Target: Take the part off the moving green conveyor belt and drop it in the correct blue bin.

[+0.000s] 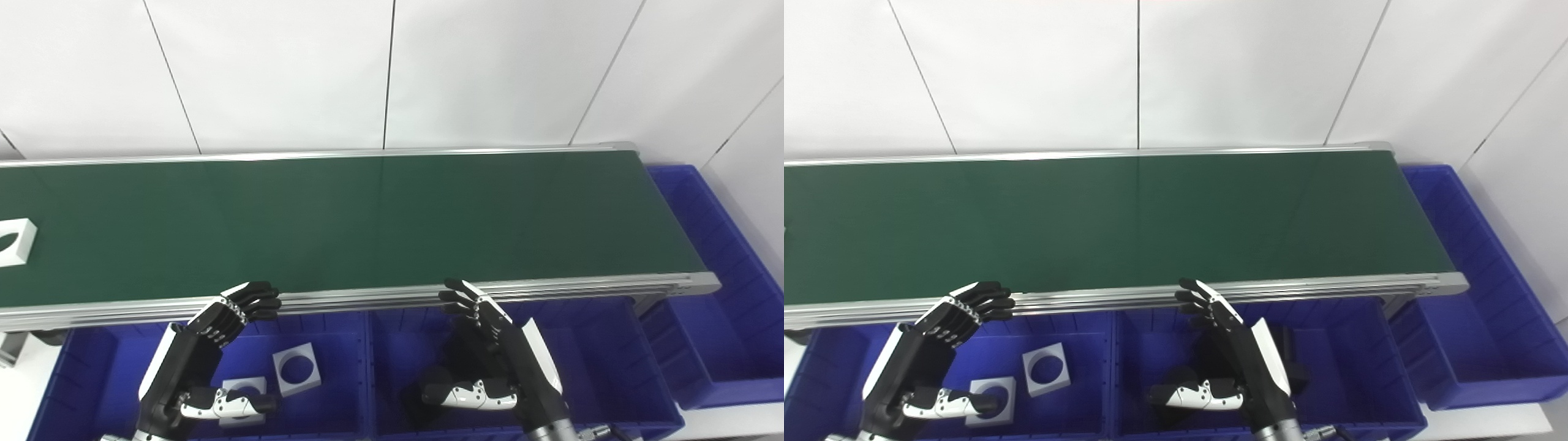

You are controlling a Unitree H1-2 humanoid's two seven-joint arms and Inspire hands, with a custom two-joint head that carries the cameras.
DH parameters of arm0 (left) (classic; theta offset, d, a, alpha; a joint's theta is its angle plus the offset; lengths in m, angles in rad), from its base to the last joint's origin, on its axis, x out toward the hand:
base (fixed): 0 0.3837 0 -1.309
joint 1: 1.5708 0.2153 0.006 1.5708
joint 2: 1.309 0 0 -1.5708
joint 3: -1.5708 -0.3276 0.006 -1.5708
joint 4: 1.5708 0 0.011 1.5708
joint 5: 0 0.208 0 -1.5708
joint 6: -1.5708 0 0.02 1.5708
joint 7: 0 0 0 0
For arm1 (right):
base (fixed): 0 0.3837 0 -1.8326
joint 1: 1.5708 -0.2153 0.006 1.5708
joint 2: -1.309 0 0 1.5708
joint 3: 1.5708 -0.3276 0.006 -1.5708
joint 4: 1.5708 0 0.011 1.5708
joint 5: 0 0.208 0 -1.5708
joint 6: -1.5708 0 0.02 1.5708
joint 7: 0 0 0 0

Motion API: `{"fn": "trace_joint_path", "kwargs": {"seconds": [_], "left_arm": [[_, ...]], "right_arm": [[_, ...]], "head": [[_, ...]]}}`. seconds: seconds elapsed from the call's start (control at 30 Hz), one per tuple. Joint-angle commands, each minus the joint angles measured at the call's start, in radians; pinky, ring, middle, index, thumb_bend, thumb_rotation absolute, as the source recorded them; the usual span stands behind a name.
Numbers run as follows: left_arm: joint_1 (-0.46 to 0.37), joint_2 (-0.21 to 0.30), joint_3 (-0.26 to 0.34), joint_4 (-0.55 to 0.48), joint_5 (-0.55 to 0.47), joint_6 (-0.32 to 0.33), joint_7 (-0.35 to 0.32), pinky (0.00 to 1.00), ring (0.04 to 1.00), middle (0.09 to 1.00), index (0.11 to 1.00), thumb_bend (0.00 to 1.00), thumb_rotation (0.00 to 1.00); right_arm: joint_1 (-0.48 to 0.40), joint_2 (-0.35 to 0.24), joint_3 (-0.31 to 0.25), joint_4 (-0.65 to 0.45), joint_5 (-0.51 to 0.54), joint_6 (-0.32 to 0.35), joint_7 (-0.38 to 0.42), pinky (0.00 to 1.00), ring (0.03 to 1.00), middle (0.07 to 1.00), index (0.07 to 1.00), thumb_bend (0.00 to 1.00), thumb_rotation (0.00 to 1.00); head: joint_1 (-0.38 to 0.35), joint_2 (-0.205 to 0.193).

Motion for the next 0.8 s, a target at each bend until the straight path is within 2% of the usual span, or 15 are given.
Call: {"fn": "trace_joint_path", "kwargs": {"seconds": [0.0, 0.77], "left_arm": [[-0.005, 0.001, 0.003, -0.036, -0.008, -0.037, 0.005, 0.70, 0.739, 0.784, 0.787, 0.93, 0.18], [-0.006, 0.001, 0.003, -0.032, -0.008, -0.037, 0.004, 0.70, 0.748, 0.788, 0.790, 0.92, 0.18]], "right_arm": [[-0.004, 0.005, -0.002, -0.029, 0.005, -0.041, -0.011, 0.70, 0.757, 0.802, 0.854, 1.00, 0.38], [-0.007, 0.006, -0.003, -0.031, 0.002, -0.041, -0.011, 0.69, 0.753, 0.800, 0.850, 1.00, 0.37]], "head": [[0.001, 0.002], [0.012, -0.001]]}}
